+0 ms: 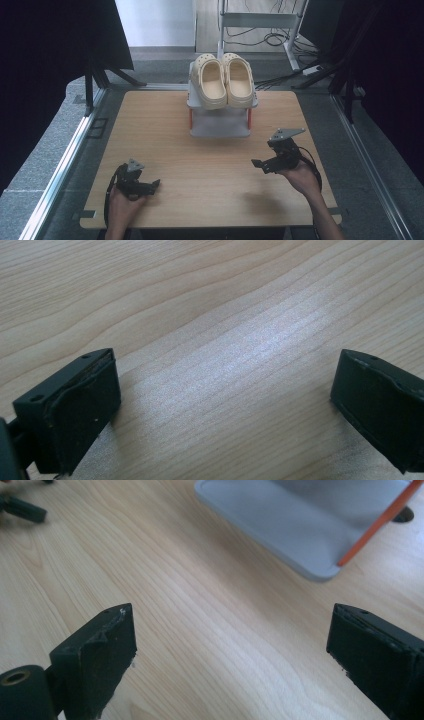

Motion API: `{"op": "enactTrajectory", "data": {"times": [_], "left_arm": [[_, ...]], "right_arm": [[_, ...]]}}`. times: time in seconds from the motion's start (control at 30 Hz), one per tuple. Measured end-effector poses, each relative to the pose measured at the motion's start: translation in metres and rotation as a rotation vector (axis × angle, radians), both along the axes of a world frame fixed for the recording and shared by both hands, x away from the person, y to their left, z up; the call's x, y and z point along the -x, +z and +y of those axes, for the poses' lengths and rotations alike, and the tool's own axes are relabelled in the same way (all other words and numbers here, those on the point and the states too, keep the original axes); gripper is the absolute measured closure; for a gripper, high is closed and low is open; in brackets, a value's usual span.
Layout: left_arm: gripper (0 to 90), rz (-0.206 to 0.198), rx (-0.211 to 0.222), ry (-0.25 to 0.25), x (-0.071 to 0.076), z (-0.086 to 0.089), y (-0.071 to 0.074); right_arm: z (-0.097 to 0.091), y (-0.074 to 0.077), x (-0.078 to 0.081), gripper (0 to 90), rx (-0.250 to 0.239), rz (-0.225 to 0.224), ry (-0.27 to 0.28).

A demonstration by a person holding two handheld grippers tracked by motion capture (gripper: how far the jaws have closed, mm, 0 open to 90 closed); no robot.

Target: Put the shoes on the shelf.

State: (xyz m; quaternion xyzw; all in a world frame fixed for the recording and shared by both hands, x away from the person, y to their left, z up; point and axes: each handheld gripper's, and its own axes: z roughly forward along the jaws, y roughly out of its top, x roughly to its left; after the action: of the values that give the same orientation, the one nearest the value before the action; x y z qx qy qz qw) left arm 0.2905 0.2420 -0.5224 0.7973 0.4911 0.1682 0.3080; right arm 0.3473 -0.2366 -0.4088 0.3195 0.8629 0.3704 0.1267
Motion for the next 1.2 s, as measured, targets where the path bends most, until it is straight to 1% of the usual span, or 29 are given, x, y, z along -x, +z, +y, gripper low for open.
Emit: {"op": "enactTrajectory", "data": {"times": [0.3, 0.4, 0.43, 0.47, 0.53, 0.57, 0.6, 0.63, 0.67, 0.7, 0.77, 0.9, 1.0, 1.03, 1.1, 1.2], "left_arm": [[0.0, 0.0, 0.0, 0.001, 0.0, 0.0, 0.0], [0.0, 0.0, 0.0, 0.001, 0.0, 0.0, 0.0], [0.0, 0.0, 0.0, 0.001, 0.0, 0.0, 0.0], [0.0, 0.0, 0.0, 0.001, 0.0, 0.0, 0.0], [0.0, 0.0, 0.0, 0.001, 0.0, 0.0, 0.0], [0.0, 0.0, 0.0, 0.001, 0.0, 0.0, 0.0], [0.0, 0.0, 0.0, 0.001, 0.0, 0.0, 0.0], [0.0, 0.0, 0.0, 0.001, 0.0, 0.0, 0.0], [0.0, 0.0, 0.0, 0.001, 0.0, 0.0, 0.0], [0.0, 0.0, 0.0, 0.001, 0.0, 0.0, 0.0], [0.0, 0.0, 0.0, 0.001, 0.0, 0.0, 0.0], [0.0, 0.0, 0.0, 0.001, 0.0, 0.0, 0.0], [0.0, 0.0, 0.0, 0.001, 0.0, 0.0, 0.0], [0.0, 0.0, 0.0, 0.001, 0.0, 0.0, 0.0], [0.0, 0.0, 0.0, 0.001, 0.0, 0.0, 0.0], [0.0, 0.0, 0.0, 0.001, 0.0, 0.0, 0.0]], "right_arm": [[-0.009, -0.029, 0.008, 5.5, 0.018, 0.0, -0.019], [-0.011, -0.04, 0.011, 5.7, 0.012, 0.002, -0.031], [-0.011, -0.04, 0.011, 5.7, 0.012, 0.002, -0.031], [-0.012, -0.047, 0.012, 6.1, 0.0, 0.005, -0.042], [-0.013, -0.055, 0.013, 6.3, -0.007, 0.009, -0.05], [-0.013, -0.059, 0.014, 6.2, -0.005, 0.012, -0.054], [-0.013, -0.059, 0.014, 6.2, -0.005, 0.012, -0.054], [-0.013, -0.067, 0.015, 6.2, -0.001, 0.024, -0.056], [-0.013, -0.067, 0.015, 6.2, -0.001, 0.024, -0.056], [-0.013, -0.074, 0.016, 6.2, 0.005, 0.031, -0.059], [-0.013, -0.081, 0.017, 6.2, 0.01, 0.039, -0.061], [-0.012, -0.093, 0.018, 6.2, 0.019, 0.049, -0.069], [-0.012, -0.102, 0.019, 6.6, 0.016, 0.046, -0.076], [-0.012, -0.105, 0.02, 5.3, 0.016, 0.052, -0.074], [-0.011, -0.109, 0.022, 4.2, 0.02, 0.015, -0.08], [-0.011, -0.11, 0.024, 4.1, 0.027, 0.009, -0.087]]}}
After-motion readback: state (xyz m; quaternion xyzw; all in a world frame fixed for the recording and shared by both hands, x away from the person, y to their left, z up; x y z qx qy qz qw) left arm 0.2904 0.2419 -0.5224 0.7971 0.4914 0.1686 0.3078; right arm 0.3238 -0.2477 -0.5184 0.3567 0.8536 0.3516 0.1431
